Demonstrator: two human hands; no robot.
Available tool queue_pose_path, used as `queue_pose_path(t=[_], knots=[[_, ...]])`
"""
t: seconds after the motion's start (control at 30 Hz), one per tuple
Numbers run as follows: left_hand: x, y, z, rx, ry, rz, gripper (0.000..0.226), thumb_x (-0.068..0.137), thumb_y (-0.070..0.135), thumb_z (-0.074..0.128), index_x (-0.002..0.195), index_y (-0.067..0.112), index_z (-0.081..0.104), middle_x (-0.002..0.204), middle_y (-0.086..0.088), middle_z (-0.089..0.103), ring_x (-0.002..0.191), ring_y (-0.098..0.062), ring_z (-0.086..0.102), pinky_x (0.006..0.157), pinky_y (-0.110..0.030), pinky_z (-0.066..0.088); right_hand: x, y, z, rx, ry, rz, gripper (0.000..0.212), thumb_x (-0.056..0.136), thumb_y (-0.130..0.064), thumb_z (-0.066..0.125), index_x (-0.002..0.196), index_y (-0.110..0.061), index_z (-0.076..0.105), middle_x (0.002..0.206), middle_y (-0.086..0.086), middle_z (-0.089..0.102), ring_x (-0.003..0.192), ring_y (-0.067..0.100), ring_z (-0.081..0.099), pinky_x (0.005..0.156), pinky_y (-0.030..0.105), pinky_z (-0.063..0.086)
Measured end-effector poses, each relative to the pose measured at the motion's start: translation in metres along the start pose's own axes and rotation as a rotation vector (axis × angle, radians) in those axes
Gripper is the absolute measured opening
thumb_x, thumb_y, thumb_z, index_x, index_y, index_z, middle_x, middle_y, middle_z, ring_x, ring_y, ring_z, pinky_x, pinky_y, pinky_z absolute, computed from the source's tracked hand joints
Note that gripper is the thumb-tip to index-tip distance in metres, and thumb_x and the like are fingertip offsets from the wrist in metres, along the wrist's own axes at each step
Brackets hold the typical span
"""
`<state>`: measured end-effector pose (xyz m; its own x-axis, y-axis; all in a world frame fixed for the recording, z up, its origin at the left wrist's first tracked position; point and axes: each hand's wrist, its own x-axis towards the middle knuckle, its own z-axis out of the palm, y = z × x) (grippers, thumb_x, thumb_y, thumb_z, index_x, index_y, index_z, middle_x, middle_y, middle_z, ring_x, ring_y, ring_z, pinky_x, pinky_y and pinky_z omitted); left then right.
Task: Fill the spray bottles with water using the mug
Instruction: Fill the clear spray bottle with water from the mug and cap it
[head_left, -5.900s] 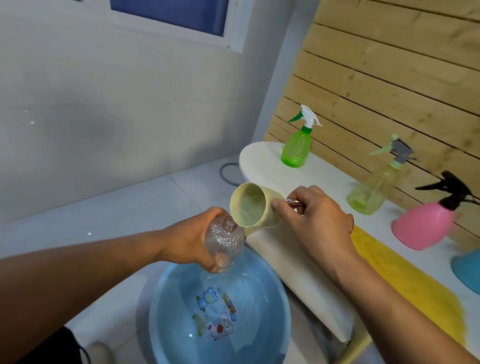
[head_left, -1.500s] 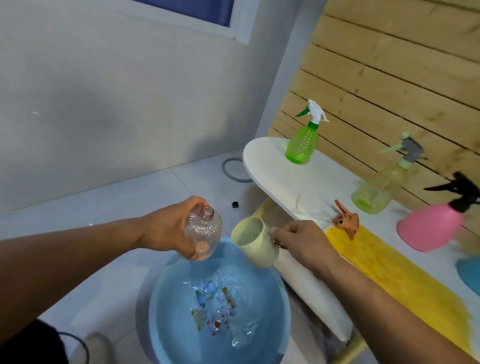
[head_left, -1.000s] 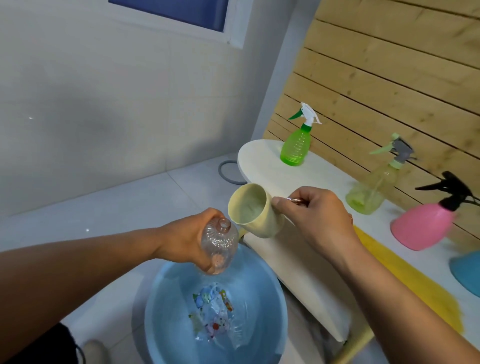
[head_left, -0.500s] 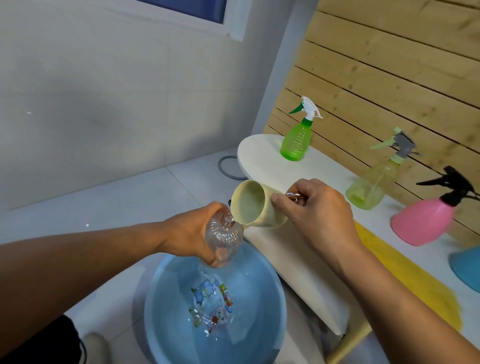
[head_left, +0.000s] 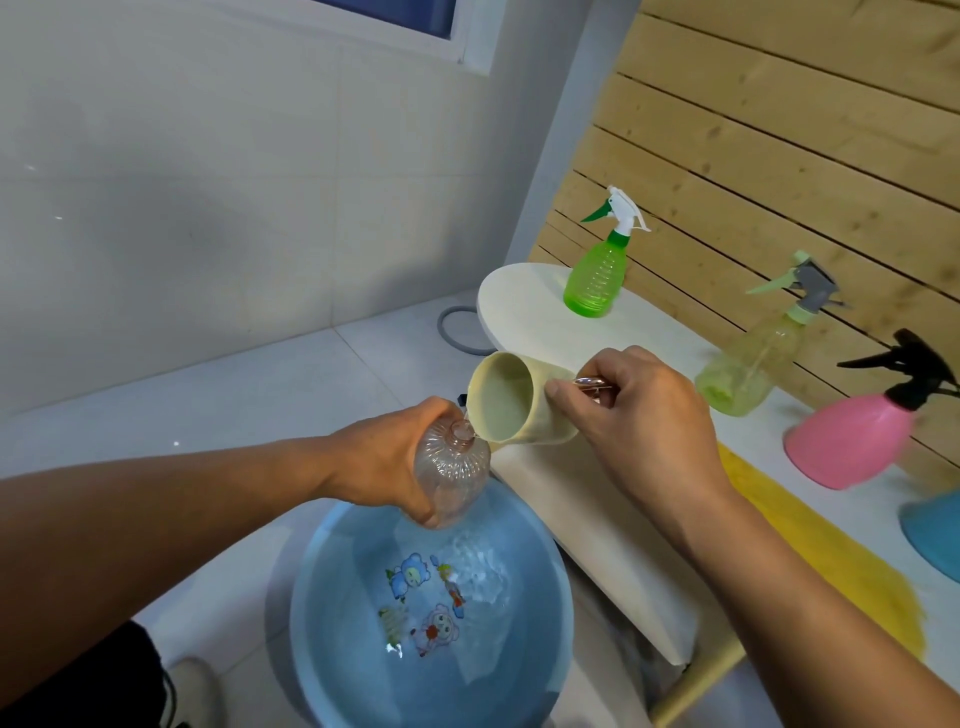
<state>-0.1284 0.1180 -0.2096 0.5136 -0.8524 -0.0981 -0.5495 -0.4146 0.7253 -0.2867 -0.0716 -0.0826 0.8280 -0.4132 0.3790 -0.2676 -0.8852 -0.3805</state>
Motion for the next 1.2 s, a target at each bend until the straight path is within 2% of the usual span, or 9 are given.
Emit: queue_pose_path(t=[0.1,0.2,0.3,0.43,0.57,0.77,0.93,1.2], knots=[[0.000,0.000,0.000,0.017,0.005,0.005,0.099,0.057,0.039,0.098,0.132,0.051,0.035,0.123,0.022,0.057,0.111,-0.005,0.060,0.094,-0.038,0.058,-0.001,-0.001,0.000,-0.029,0.015,-0.022,0.024,0.088,-0.048,0.066,0.076,-0.028,0.062,0.077,-0.006,0.053,0.074,0.020,0.054,0.062,0.034,0.034],[0.000,0.001,0.001,0.027,0.004,0.007,0.095,0.058,0.038,0.099,0.127,0.055,0.035,0.122,0.024,0.056,0.109,-0.004,0.060,0.092,-0.035,0.058,-0.002,-0.003,-0.001,-0.061,0.027,-0.040,0.024,0.088,-0.048,0.064,0.078,-0.027,0.063,0.080,-0.006,0.054,0.076,0.022,0.055,0.062,0.034,0.037],[-0.001,0.002,0.001,0.031,-0.006,0.008,0.098,0.059,0.038,0.099,0.131,0.052,0.035,0.123,0.025,0.054,0.111,-0.004,0.059,0.093,-0.034,0.057,-0.002,-0.004,-0.001,-0.091,0.045,-0.060,0.025,0.088,-0.049,0.063,0.079,-0.025,0.063,0.082,-0.004,0.055,0.077,0.024,0.056,0.062,0.036,0.040],[0.000,0.002,0.001,0.019,-0.011,0.002,0.102,0.059,0.039,0.099,0.137,0.047,0.035,0.126,0.025,0.055,0.114,-0.004,0.059,0.095,-0.035,0.057,-0.003,-0.006,-0.002,-0.129,0.064,-0.087,0.028,0.089,-0.050,0.062,0.080,-0.024,0.063,0.083,-0.004,0.055,0.077,0.024,0.055,0.060,0.034,0.036],[0.000,0.002,0.001,0.024,-0.006,0.006,0.099,0.060,0.037,0.099,0.136,0.046,0.036,0.124,0.024,0.055,0.113,-0.005,0.059,0.094,-0.032,0.057,-0.005,-0.008,-0.002,-0.147,0.075,-0.112,0.028,0.090,-0.051,0.061,0.082,-0.024,0.064,0.084,-0.004,0.056,0.078,0.023,0.055,0.060,0.034,0.038],[0.001,0.002,0.002,0.017,-0.006,0.017,0.100,0.059,0.039,0.099,0.136,0.045,0.036,0.125,0.022,0.056,0.113,-0.005,0.060,0.095,-0.036,0.057,-0.008,-0.011,-0.004,-0.211,0.100,-0.164,0.029,0.091,-0.051,0.060,0.084,-0.023,0.064,0.086,-0.003,0.056,0.080,0.024,0.055,0.059,0.034,0.041],[0.002,0.003,0.002,0.002,-0.009,0.020,0.097,0.058,0.040,0.100,0.132,0.049,0.037,0.126,0.025,0.056,0.114,-0.003,0.059,0.097,-0.034,0.056,-0.008,-0.014,-0.003,-0.255,0.139,-0.210,0.027,0.092,-0.048,0.062,0.083,-0.023,0.064,0.085,-0.003,0.055,0.080,0.024,0.055,0.054,0.032,0.037],[0.002,0.004,0.004,-0.004,-0.021,0.021,0.102,0.059,0.043,0.100,0.138,0.044,0.036,0.127,0.023,0.056,0.116,-0.005,0.059,0.099,-0.035,0.057,-0.012,-0.015,-0.005,-0.336,0.181,-0.298,0.027,0.093,-0.047,0.064,0.082,-0.022,0.064,0.083,-0.002,0.055,0.078,0.026,0.056,0.049,0.028,0.030]])
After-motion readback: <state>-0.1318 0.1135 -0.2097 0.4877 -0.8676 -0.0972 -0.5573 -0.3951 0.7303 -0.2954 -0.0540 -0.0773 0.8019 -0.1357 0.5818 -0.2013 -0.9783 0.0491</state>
